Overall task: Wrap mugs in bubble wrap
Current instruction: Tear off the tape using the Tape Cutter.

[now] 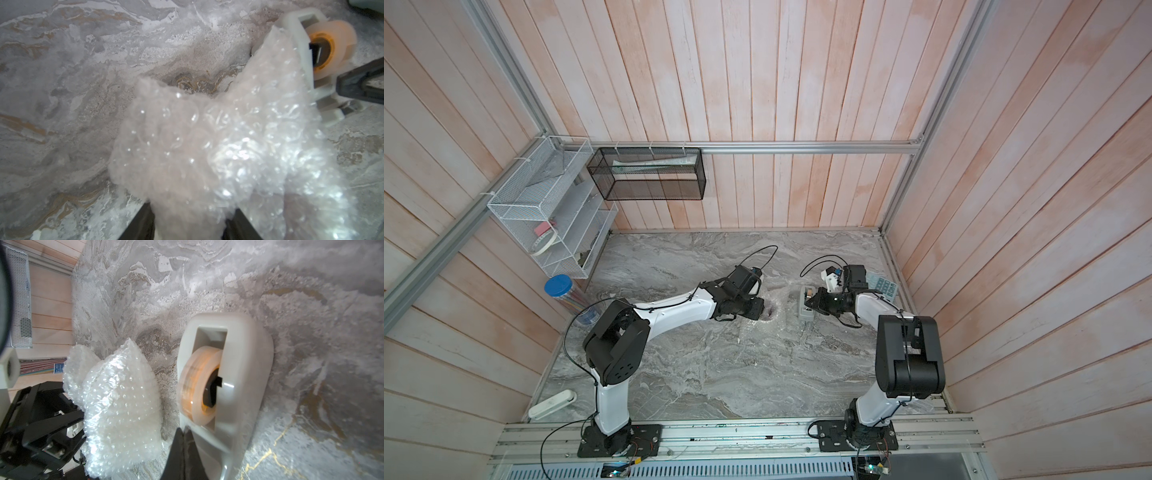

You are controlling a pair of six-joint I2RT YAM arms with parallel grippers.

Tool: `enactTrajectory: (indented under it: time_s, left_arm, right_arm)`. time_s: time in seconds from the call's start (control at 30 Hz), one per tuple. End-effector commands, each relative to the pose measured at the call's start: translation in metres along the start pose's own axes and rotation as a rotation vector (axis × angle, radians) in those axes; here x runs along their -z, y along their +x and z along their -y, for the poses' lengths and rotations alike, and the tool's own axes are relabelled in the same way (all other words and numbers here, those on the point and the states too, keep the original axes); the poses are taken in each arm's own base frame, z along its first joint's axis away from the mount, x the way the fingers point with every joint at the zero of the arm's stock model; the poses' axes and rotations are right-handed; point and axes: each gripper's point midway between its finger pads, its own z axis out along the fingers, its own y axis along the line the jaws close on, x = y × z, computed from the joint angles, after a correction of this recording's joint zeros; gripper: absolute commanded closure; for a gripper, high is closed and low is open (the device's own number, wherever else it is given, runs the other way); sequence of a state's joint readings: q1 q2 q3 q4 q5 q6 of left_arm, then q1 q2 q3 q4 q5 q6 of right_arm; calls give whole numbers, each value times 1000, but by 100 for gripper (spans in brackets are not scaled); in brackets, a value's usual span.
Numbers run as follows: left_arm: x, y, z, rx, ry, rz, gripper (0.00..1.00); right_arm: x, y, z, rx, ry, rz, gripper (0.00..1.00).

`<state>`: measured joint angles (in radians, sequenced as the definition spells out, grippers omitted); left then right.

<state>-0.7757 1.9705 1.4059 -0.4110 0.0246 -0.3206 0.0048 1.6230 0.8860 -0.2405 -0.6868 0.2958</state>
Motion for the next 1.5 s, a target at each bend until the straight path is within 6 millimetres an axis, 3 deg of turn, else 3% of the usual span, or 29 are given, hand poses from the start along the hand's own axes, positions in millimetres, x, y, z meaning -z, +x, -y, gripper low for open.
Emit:
enactTrajectory:
  time_s: [0.0, 1.47]
  left_arm:
    - [-7, 24, -5, -27, -25, -66, 49]
    - [-8, 24, -3, -34, -22, -61, 49]
  right_arm:
    - [13, -15, -23, 37, -58, 37, 100]
    - [28, -23, -36, 38, -62, 68, 100]
